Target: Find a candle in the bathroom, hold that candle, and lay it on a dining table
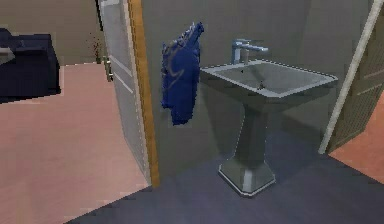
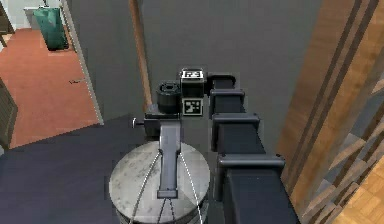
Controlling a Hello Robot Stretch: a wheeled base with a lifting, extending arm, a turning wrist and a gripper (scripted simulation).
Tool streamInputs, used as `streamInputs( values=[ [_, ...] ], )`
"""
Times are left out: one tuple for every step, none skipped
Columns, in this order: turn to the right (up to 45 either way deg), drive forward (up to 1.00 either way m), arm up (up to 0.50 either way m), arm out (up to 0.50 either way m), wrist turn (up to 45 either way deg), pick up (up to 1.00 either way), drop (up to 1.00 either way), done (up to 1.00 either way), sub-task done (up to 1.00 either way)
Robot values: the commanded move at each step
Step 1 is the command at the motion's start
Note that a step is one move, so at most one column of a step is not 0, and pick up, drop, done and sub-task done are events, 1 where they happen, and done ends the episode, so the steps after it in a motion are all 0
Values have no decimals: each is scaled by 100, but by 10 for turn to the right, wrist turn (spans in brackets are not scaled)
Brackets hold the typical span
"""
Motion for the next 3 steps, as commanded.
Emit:
streamInputs(
  values=[
    [0,0,0,0,450,0,0,0,0],
    [0,0,0,0,450,0,0,0,0],
    [0,0,0,0,450,0,0,0,0]
  ],
)
